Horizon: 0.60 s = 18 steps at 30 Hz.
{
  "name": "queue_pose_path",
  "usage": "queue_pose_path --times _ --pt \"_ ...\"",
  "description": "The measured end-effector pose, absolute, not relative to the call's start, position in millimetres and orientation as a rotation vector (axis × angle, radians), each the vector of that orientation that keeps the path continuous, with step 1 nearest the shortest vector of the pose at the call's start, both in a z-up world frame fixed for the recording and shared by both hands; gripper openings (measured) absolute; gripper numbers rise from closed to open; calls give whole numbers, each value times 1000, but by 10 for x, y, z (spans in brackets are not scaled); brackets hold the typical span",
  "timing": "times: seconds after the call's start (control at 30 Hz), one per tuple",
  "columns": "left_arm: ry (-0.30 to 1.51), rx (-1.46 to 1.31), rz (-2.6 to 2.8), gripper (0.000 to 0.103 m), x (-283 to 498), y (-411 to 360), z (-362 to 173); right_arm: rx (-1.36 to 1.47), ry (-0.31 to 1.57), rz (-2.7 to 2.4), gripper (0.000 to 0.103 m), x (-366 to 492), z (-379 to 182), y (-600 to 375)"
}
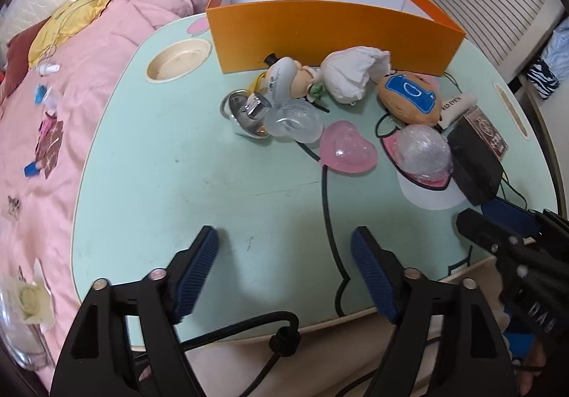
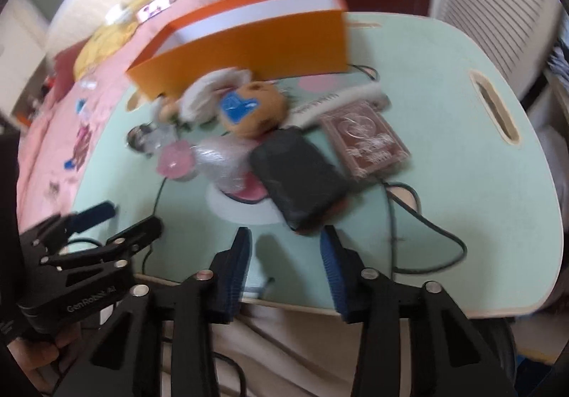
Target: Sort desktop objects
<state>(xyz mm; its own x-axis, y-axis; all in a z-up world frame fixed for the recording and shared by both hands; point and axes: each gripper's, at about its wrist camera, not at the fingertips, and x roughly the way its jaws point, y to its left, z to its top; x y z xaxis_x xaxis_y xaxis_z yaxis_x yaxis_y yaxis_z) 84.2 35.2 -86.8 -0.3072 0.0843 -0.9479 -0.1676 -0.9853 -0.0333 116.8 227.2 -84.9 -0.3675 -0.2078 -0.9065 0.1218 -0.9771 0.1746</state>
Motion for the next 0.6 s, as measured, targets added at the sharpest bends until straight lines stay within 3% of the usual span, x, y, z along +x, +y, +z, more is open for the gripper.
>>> queue_pose_path --times 0.1,0.17,0.23,0.5,0.6 --pt "126 -1757 2415 102 837 369 -890 1636 -62 -2437 45 1164 -871 2188" --pt "126 -1766 2408 103 844 358 -910 1635 -58 -2419 53 1157 -880 2166" --pt "126 -1764 2409 103 846 350 -910 1637 -55 -2407 73 1150 -890 2153" --pt "126 -1771 2398 103 839 298 -913 1644 -53 -2392 79 1117 -931 2154" --pt "123 -1773 2400 103 829 271 -916 1673 -52 -2391 102 1095 -965 2164"
